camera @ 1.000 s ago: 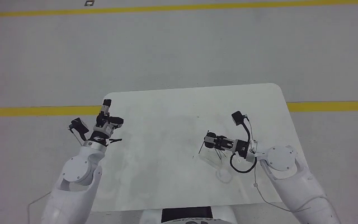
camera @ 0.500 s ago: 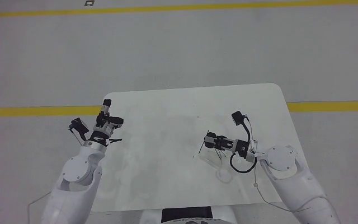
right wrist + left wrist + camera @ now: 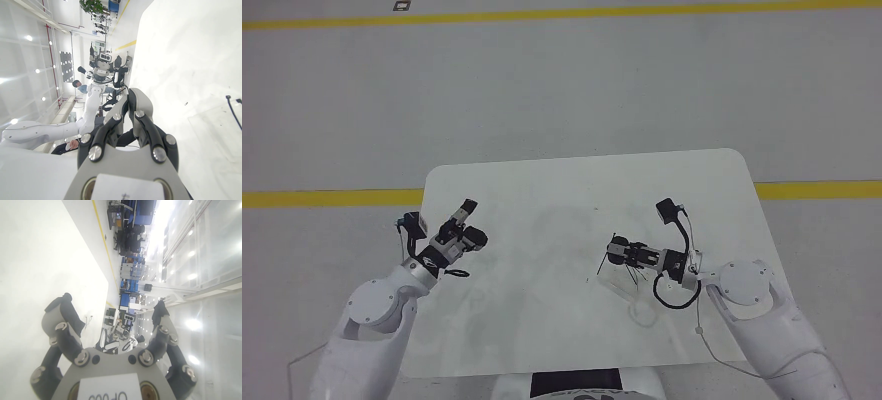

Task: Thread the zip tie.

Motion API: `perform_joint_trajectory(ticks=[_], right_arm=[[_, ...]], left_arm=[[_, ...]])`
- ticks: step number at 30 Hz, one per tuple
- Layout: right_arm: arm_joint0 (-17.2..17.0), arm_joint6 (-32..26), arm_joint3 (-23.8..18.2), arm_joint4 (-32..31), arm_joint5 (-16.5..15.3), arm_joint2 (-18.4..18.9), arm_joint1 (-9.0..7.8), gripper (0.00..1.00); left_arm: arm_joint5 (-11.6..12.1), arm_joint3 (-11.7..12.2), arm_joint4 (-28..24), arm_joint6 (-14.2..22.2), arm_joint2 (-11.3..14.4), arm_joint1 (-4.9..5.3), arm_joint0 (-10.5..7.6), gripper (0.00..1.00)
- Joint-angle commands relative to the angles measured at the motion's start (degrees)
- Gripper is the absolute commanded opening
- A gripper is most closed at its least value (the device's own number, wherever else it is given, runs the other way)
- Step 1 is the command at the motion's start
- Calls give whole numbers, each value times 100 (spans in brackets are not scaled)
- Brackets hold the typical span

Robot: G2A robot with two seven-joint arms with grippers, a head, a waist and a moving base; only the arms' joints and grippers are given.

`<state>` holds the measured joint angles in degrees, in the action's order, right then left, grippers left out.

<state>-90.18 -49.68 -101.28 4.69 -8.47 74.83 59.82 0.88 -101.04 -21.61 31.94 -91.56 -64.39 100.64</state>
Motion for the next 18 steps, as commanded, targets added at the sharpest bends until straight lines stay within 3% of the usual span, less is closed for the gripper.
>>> perform_joint_trajectory(ticks=[1, 8, 14, 18], right_arm=[[0, 0, 0, 0, 0, 0, 0, 0], [-23, 54, 61, 198, 9, -123, 20, 0], [-77, 183, 138, 872, -157, -375, 80, 0], [-129, 437, 223, 984, -188, -581, 122, 0]], left_arm=[[-1, -1, -2, -6, 1, -1, 0, 100], [134, -14, -158, 139, 214, -18, -35, 100], [169, 77, -258, 113, 629, -56, -70, 100], [189, 88, -190, 67, 959, -84, -133, 100]])
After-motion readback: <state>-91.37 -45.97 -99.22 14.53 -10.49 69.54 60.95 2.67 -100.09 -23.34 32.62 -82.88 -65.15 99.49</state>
